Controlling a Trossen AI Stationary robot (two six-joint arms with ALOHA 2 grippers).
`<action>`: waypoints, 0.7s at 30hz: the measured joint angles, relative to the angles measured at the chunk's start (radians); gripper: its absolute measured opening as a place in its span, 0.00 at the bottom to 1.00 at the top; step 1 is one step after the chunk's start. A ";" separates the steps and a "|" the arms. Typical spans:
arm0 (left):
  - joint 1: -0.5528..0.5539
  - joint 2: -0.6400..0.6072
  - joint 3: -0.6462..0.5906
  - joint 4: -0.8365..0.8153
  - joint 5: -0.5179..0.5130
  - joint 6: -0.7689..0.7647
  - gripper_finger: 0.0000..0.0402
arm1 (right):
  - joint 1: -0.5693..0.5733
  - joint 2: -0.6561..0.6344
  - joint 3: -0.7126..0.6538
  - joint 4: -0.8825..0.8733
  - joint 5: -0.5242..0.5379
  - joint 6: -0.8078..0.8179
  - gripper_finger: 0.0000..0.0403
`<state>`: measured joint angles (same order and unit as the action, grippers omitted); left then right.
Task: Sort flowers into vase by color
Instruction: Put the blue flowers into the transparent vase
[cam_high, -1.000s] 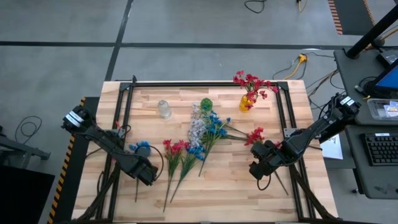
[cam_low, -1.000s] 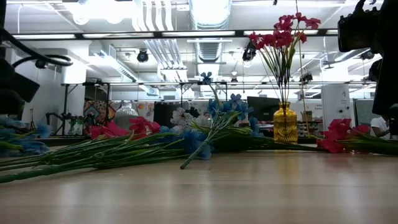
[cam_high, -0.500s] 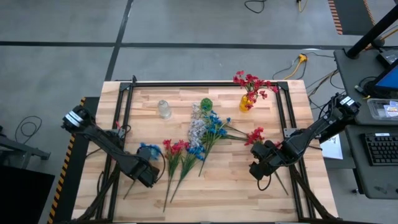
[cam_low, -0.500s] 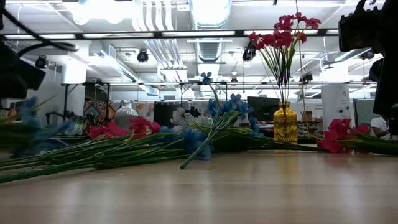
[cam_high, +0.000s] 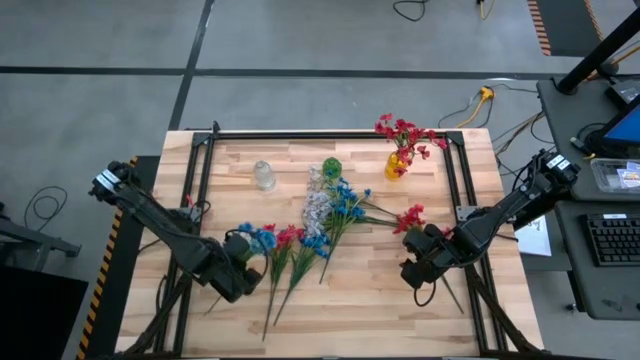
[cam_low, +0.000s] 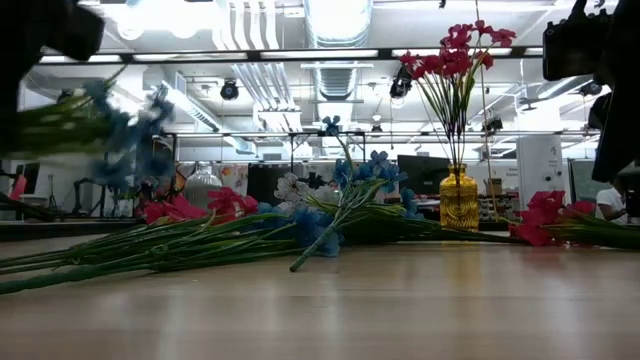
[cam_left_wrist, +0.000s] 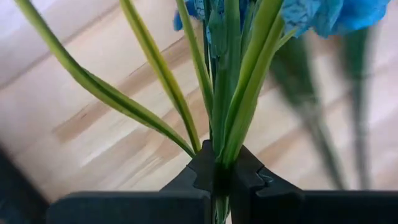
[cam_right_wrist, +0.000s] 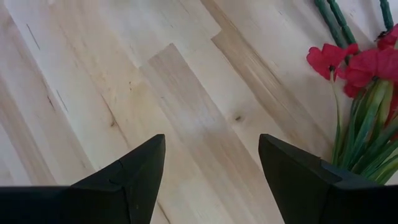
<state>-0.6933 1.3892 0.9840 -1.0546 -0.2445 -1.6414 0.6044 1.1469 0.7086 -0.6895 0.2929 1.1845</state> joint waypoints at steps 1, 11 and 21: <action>0.000 -0.013 0.006 0.009 -0.018 0.020 0.00 | 0.000 0.000 0.000 0.000 0.003 -0.003 0.62; -0.012 -0.115 0.031 0.206 -0.219 0.339 0.00 | 0.000 0.000 0.000 0.001 0.034 -0.024 0.63; -0.013 -0.160 0.007 0.739 -0.261 0.979 0.00 | 0.000 0.000 0.000 0.027 0.099 -0.058 0.64</action>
<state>-0.7060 1.2294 0.9913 -0.3160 -0.5055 -0.6626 0.6044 1.1465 0.7086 -0.6623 0.3917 1.1261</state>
